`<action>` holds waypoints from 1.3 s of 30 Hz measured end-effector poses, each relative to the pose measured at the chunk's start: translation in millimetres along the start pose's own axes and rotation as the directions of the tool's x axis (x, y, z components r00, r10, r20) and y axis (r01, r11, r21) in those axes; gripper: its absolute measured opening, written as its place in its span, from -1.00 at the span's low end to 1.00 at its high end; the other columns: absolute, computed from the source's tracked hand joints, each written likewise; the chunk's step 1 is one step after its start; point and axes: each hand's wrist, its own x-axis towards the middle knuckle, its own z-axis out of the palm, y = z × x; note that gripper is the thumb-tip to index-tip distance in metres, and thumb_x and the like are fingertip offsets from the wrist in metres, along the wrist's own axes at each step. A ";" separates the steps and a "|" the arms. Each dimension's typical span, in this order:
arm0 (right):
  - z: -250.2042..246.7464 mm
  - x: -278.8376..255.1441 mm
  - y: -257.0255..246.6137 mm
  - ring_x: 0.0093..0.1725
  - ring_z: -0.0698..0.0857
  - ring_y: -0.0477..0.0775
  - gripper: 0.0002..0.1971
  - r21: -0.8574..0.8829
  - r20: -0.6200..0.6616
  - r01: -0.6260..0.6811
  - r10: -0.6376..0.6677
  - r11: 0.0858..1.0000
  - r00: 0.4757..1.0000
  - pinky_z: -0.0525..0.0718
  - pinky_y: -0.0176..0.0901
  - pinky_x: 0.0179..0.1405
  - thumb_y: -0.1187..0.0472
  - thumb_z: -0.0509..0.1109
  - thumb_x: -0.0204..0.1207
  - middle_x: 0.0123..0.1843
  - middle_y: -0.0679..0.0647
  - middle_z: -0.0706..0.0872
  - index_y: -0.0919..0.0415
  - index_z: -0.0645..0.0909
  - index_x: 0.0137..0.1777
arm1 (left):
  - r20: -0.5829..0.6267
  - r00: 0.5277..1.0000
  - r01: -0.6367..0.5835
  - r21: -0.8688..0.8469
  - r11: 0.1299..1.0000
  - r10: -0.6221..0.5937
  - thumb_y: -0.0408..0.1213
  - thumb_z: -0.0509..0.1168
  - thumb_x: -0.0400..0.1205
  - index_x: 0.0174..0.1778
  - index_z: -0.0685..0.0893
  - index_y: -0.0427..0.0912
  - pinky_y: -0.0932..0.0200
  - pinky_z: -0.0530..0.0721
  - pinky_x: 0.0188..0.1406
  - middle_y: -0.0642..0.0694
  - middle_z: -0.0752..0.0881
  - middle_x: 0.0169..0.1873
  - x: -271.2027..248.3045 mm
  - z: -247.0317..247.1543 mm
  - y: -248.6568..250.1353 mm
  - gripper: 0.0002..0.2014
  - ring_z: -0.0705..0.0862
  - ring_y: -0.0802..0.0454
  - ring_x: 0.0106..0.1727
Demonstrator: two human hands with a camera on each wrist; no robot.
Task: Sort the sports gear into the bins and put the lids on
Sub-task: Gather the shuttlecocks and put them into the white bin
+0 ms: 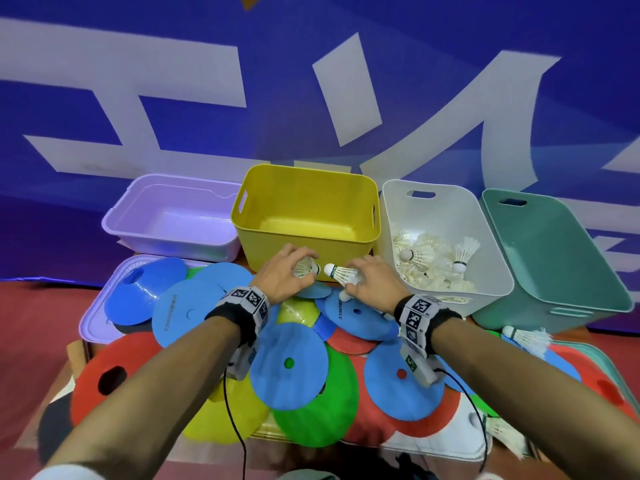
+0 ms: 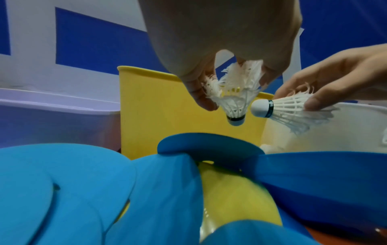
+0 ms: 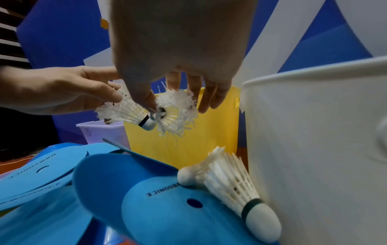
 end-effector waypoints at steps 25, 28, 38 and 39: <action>-87.6 -74.8 214.1 0.61 0.25 0.18 -0.23 0.122 -0.075 -0.164 0.174 0.979 0.982 0.23 0.20 0.54 -0.17 0.39 0.54 0.64 0.10 0.28 -0.06 0.15 0.69 | 0.081 0.997 -0.002 0.256 0.967 -0.019 0.25 0.19 0.65 0.69 -0.01 0.28 -0.30 -0.20 0.62 -0.09 -0.17 0.73 88.6 107.3 197.7 -0.26 -0.16 -0.09 0.73; -84.6 -82.5 231.0 0.62 0.22 0.15 -0.26 0.102 -0.059 -0.123 0.130 0.987 0.990 0.17 0.19 0.51 -0.17 0.37 0.55 0.65 0.08 0.26 -0.07 0.17 0.67 | 0.043 0.998 0.030 0.297 0.954 -0.045 0.22 0.21 0.64 0.68 0.05 0.27 -0.34 -0.20 0.62 -0.09 -0.09 0.73 81.9 117.2 203.2 -0.28 -0.08 -0.07 0.73; -69.2 -96.0 239.5 0.63 0.17 0.11 -0.35 0.027 -0.070 -0.002 0.004 1.000 0.998 0.09 0.11 0.52 -0.19 0.31 0.57 0.65 0.09 0.27 -0.11 0.26 0.63 | 0.021 0.995 0.084 0.264 0.961 -0.093 0.10 0.29 0.63 0.63 0.22 0.23 -0.29 0.00 0.63 -0.10 0.09 0.71 33.0 139.8 205.1 -0.35 0.08 -0.10 0.70; -69.3 -96.3 237.5 0.63 0.17 0.11 -0.35 0.017 -0.075 -0.007 0.008 1.000 0.997 0.10 0.11 0.52 -0.20 0.30 0.57 0.64 0.09 0.27 -0.12 0.26 0.63 | 0.022 0.996 0.076 0.259 0.963 -0.084 0.09 0.29 0.63 0.63 0.23 0.24 -0.29 0.02 0.63 -0.10 0.09 0.71 29.6 138.9 203.2 -0.36 0.09 -0.10 0.69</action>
